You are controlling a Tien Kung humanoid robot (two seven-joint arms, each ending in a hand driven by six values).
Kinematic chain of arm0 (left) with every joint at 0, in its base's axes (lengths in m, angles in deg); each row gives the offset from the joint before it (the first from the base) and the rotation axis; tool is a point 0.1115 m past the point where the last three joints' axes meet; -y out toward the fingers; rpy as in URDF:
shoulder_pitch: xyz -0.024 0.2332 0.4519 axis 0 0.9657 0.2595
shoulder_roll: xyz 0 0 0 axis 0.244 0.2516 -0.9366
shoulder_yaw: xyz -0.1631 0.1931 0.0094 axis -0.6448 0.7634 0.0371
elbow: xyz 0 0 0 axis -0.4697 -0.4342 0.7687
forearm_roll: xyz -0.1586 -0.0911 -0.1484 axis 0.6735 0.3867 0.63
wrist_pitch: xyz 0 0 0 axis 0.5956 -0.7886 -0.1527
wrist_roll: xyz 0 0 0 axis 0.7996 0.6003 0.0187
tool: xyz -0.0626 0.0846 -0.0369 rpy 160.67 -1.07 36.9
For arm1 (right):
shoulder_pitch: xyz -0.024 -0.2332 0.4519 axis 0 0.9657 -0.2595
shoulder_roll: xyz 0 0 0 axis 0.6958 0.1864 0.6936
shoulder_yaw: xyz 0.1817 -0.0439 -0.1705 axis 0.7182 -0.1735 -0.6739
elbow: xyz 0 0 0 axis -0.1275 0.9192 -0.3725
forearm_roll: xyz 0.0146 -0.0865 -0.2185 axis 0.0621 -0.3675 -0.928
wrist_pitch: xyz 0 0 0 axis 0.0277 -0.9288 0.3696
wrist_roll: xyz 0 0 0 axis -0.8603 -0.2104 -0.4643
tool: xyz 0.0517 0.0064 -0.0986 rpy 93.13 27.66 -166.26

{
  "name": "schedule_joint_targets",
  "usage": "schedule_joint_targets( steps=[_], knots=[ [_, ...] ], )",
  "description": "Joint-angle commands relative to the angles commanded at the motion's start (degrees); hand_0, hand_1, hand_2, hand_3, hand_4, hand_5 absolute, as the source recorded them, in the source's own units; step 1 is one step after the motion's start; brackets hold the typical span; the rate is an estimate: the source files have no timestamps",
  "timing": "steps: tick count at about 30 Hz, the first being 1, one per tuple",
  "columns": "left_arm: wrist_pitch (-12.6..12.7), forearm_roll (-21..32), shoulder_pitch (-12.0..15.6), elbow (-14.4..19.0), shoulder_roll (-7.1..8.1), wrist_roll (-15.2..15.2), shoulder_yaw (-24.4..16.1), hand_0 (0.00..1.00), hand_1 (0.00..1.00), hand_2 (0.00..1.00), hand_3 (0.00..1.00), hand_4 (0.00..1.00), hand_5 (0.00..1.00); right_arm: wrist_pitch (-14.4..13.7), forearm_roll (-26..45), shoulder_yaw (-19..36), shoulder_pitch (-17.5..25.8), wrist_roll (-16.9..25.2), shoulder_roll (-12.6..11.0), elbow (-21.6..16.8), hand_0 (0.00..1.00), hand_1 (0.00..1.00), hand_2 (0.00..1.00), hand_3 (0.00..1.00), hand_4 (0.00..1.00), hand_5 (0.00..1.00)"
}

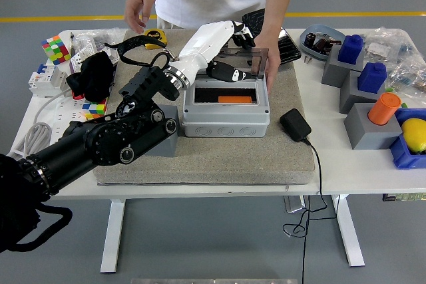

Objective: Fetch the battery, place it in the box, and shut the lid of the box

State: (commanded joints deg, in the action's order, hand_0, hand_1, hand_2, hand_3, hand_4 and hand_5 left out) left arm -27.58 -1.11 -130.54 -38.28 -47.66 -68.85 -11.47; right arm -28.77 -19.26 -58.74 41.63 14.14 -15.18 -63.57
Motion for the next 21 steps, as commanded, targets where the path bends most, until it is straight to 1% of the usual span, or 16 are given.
schedule_joint_targets(
  steps=[1, 6, 7, 12, 13, 17, 18, 19, 21],
  knots=[
    [-0.49, -0.22, -0.03, -0.27, 0.08, 0.96, -0.40, 0.914, 0.916, 0.923, 0.946, 0.997, 0.233, -0.01, -0.04, 0.06, -0.02, 0.01, 0.00, -0.01, 0.677, 0.720, 0.715, 0.688, 0.998, 0.694],
    [-1.90, -0.72, 0.16, -1.10, 0.33, 4.38, -1.96, 0.914, 0.916, 0.923, 0.946, 0.997, 0.233, -0.01, -0.02, 0.07, -0.04, 0.00, 0.04, -0.01, 0.677, 0.720, 0.715, 0.688, 0.998, 0.694],
    [-2.39, -1.04, 0.16, -1.31, 0.38, 5.29, -2.04, 0.933, 0.931, 0.935, 0.958, 0.998, 0.318, -0.01, 0.00, 0.05, -0.03, -0.01, 0.05, 0.01, 0.677, 0.720, 0.714, 0.687, 0.998, 0.694],
    [-4.83, -2.00, 0.43, -1.83, 0.83, 8.57, -1.37, 0.933, 0.931, 0.935, 0.958, 0.998, 0.318, 0.01, 0.02, 0.06, 0.04, -0.02, 0.06, 0.02, 0.677, 0.720, 0.714, 0.687, 0.998, 0.694],
    [-5.22, -2.16, 0.53, -1.83, 0.92, 9.05, -1.15, 0.903, 0.895, 0.892, 0.919, 0.998, 0.330, 0.00, 0.03, 0.04, 0.05, -0.02, 0.04, 0.02, 0.677, 0.720, 0.715, 0.687, 0.998, 0.694],
    [-6.83, -2.60, 0.85, -1.03, 1.48, 11.31, -0.31, 0.903, 0.895, 0.892, 0.919, 0.998, 0.330, 0.00, -0.01, 0.10, -0.02, -0.03, 0.05, 0.01, 0.677, 0.720, 0.715, 0.687, 0.998, 0.694],
    [-7.03, -2.73, 0.97, -0.70, 1.62, 11.63, -0.13, 0.903, 0.895, 0.892, 0.919, 0.998, 0.330, 0.00, -0.07, 0.23, 0.00, -0.04, 0.09, 0.02, 0.677, 0.720, 0.715, 0.687, 0.998, 0.694],
    [-7.19, -2.88, 1.14, -0.28, 1.78, 11.87, 0.05, 0.881, 0.871, 0.860, 0.893, 0.998, 0.363, -0.01, -0.18, 0.48, 0.05, -0.01, 0.14, -0.01, 0.677, 0.720, 0.714, 0.688, 0.998, 0.694],
    [-7.39, -3.23, 1.55, 0.60, 2.10, 12.16, 0.09, 0.881, 0.871, 0.860, 0.893, 0.998, 0.363, 0.02, -0.23, 0.60, 0.11, -0.01, 0.15, -0.05, 0.677, 0.720, 0.714, 0.688, 0.998, 0.694]
  ],
)
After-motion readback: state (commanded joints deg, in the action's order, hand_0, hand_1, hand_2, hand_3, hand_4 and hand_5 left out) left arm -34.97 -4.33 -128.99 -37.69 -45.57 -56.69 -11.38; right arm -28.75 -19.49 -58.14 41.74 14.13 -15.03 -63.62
